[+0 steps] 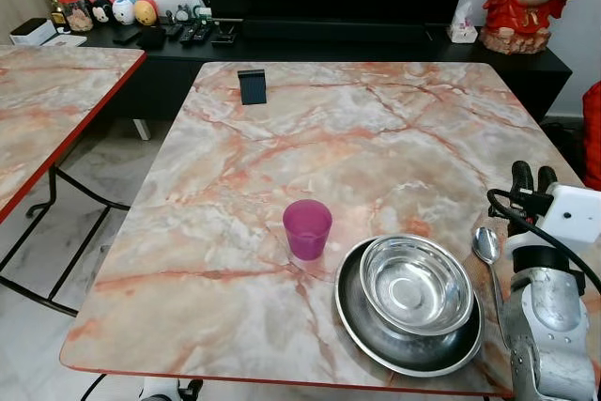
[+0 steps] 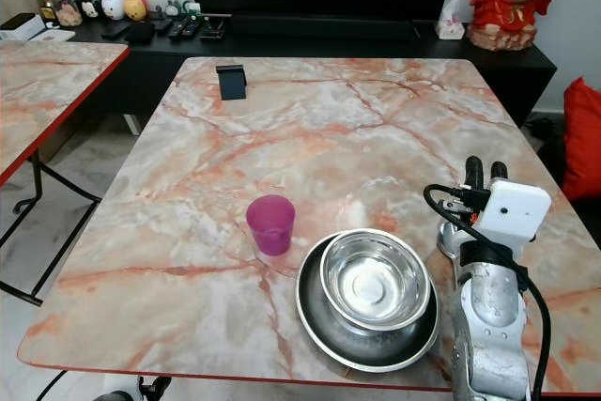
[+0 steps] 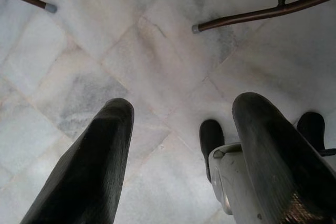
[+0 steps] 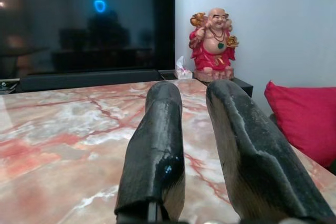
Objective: Setting the table
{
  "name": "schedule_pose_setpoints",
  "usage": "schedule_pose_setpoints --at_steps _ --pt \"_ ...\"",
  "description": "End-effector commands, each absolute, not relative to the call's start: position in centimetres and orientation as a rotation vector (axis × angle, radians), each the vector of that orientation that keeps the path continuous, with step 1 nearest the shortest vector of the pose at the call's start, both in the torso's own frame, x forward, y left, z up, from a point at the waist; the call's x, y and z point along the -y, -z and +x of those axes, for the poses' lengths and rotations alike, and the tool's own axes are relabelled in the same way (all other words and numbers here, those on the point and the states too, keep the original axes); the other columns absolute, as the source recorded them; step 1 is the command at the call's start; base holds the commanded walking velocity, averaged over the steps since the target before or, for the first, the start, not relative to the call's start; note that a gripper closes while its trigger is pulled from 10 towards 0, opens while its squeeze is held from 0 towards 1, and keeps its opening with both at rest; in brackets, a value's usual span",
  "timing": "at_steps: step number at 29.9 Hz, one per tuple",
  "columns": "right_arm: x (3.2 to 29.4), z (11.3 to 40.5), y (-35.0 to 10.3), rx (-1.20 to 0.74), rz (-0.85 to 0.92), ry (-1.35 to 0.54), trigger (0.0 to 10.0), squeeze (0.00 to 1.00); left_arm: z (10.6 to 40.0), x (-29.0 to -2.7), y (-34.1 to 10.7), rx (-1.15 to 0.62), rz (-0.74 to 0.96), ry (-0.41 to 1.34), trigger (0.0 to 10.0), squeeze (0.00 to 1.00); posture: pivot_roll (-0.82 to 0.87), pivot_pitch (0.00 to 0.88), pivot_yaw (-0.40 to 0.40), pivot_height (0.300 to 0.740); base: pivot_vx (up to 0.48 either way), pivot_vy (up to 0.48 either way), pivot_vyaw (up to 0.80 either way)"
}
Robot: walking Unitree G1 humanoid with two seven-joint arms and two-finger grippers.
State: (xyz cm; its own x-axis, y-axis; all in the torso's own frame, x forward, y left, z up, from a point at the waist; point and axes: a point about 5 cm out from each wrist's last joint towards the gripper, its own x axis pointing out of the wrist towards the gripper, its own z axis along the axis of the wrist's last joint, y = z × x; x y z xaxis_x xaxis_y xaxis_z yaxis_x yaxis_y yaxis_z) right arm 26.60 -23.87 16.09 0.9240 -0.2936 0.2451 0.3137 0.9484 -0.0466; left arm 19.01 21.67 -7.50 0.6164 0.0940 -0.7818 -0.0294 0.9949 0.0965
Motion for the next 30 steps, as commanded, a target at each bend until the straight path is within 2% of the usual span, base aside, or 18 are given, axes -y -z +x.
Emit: schedule_pose_setpoints --at_steps 1,20,30 --pt "23.8 26.8 -16.2 0.243 -0.09 0.31 10.0 0.0 18.6 -22.0 7.7 -0.916 0.076 -0.081 10.0 0.0 0.01 0.0 -0.001 0.74 0.0 0.0 0.0" --pt "23.5 27.0 -17.0 0.268 -0.108 0.304 10.0 0.0 18.1 -23.3 7.6 -0.946 0.079 -0.101 10.0 0.0 0.01 0.0 0.0 0.74 0.0 0.338 0.0" --pt "23.5 27.2 -17.5 0.289 -0.097 0.307 10.0 0.0 18.1 -23.4 7.6 -0.949 0.07 -0.109 10.0 0.0 0.01 0.0 -0.004 0.74 0.0 0.358 0.64"
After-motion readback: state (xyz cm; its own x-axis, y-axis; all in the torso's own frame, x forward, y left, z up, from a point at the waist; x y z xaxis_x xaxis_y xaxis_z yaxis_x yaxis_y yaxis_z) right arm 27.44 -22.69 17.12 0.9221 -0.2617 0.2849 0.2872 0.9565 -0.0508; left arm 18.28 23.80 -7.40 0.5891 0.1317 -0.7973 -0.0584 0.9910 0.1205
